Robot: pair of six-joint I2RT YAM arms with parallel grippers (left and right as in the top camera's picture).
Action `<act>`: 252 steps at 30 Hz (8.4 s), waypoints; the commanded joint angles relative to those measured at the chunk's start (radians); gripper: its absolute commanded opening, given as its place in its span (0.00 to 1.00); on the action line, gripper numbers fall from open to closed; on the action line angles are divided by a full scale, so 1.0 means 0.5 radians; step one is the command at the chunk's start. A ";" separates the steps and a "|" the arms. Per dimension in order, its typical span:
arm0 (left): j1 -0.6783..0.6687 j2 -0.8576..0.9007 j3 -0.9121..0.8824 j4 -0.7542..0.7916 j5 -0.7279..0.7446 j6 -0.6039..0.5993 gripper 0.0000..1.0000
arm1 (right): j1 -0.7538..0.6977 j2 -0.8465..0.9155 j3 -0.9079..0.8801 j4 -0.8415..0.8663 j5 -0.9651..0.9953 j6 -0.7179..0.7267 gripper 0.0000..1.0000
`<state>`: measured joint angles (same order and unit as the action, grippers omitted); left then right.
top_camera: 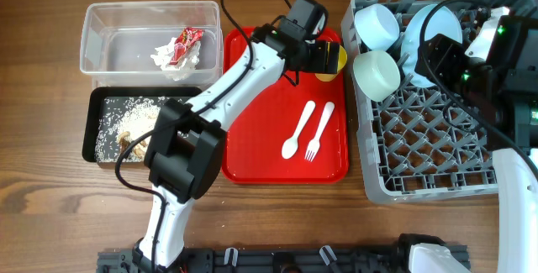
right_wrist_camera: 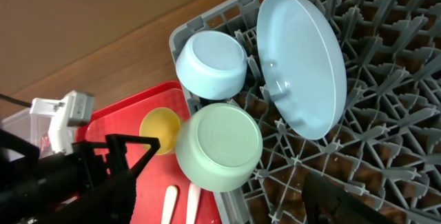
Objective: Sort waste into correct bins and load items into the dishwasher rack
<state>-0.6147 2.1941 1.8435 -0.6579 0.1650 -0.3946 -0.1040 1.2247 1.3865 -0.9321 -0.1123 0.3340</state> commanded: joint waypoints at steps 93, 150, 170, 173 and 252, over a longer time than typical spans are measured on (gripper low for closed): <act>0.689 -0.584 0.044 -1.067 2.384 0.581 0.71 | -0.453 0.276 0.028 -0.054 -1.430 -0.464 0.40; 0.674 -0.584 0.044 -1.148 0.541 0.550 0.73 | 0.163 0.532 -0.421 -0.270 0.163 -0.076 0.43; 0.674 -0.584 0.044 -1.178 0.542 0.550 0.73 | 0.163 0.517 -0.324 -0.309 0.140 -0.091 0.89; 0.674 -0.584 0.044 -1.178 0.541 0.550 0.73 | 0.163 0.494 -0.227 -0.359 0.143 -0.101 0.89; 1.178 -1.123 0.121 -1.245 -0.042 0.234 1.00 | 1.344 1.228 -0.799 0.468 0.201 0.787 0.22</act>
<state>-0.0311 1.6325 1.8965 -1.2800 0.1535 -0.2687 0.5724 1.7805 1.0054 -0.6983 -0.0284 0.7502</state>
